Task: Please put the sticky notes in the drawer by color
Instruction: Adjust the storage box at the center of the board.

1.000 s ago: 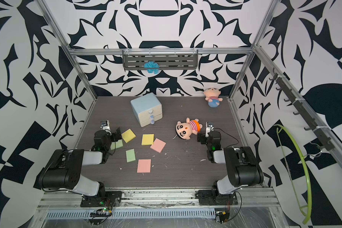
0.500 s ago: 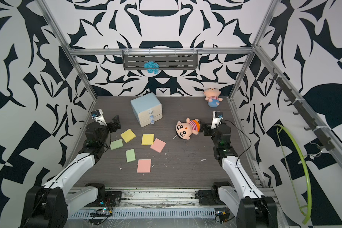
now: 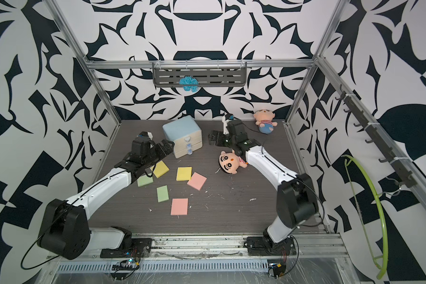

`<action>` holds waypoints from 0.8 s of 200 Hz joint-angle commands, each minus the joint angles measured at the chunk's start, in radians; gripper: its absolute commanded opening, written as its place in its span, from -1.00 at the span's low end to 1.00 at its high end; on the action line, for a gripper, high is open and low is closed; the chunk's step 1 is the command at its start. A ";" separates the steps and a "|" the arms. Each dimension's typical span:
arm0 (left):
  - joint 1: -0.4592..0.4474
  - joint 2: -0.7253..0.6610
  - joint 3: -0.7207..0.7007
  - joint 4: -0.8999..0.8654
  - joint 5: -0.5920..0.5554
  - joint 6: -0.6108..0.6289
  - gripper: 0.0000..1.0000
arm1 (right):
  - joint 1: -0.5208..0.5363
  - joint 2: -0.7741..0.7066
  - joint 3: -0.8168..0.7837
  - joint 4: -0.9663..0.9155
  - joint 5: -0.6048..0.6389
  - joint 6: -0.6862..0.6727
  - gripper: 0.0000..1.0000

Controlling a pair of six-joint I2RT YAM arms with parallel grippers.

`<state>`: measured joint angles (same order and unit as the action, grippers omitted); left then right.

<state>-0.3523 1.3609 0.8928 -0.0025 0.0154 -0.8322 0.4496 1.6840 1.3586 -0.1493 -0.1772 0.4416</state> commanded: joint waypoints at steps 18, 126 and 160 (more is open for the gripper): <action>-0.002 -0.009 0.045 -0.105 0.041 -0.029 0.99 | 0.059 0.256 0.359 -0.175 -0.109 -0.033 0.77; 0.001 -0.201 -0.026 -0.251 -0.105 0.024 0.98 | 0.066 0.567 0.901 -0.444 -0.043 -0.089 0.60; 0.007 -0.177 -0.008 -0.246 -0.102 0.024 0.99 | 0.060 0.502 0.831 -0.378 0.028 -0.087 0.62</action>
<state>-0.3515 1.1687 0.8875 -0.2214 -0.0685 -0.8249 0.5148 2.2688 2.1960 -0.5777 -0.2127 0.3668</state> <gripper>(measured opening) 0.993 0.812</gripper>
